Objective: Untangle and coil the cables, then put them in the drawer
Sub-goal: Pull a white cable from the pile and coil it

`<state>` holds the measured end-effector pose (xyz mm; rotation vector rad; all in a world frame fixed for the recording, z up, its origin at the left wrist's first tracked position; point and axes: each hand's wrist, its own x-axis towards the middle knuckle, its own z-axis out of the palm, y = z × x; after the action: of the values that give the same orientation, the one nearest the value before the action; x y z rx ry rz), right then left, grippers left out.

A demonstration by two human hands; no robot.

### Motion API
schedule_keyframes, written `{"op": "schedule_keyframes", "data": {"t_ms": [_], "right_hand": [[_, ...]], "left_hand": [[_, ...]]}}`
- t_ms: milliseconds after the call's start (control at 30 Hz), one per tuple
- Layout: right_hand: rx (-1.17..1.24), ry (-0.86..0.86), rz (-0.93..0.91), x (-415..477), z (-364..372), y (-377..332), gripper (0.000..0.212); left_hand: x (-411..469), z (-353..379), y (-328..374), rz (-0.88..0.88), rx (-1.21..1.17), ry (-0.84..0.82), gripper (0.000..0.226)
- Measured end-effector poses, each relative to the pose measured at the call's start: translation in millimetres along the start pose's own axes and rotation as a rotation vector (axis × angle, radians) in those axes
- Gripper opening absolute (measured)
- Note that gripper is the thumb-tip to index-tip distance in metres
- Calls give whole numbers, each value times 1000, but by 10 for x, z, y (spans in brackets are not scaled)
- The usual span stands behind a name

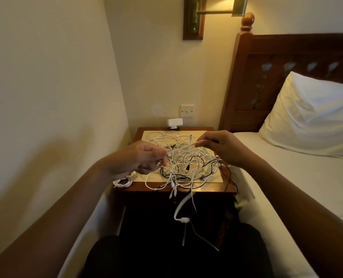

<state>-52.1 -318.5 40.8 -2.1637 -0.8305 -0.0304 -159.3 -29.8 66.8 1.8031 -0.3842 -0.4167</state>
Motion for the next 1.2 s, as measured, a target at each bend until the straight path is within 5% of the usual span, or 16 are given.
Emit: {"op": "schedule_keyframes", "data": {"t_ms": [100,200,567,767,900,1033,1133,1200], "right_hand": [[48,10,104,-63,94,359,21],[84,11,239,-282,154,677,25],[38,-192,402,-886,349,1114,25],[-234,-319,369,-1084,253,1311,35],[-302,-364,415,-1115,292,1337,50],[-72,-195,383,-1134,251,1161,32],[308,-15,345,-1206,60,947,20],[532,86,330,-1238,-59,827,31]], "left_hand": [[-119,-227,-5,83,-269,178,22],[-223,-552,-58,178,-605,423,36],[-29,-1092,-723,204,-935,922,30],[6,-973,-920,110,-888,964,34],[43,-941,-835,144,-926,982,69],[19,-1176,-987,88,-943,1143,35],[-44,-1221,-1225,-27,-894,1213,30],[-52,-1140,-1359,-77,-881,1205,30]]}}
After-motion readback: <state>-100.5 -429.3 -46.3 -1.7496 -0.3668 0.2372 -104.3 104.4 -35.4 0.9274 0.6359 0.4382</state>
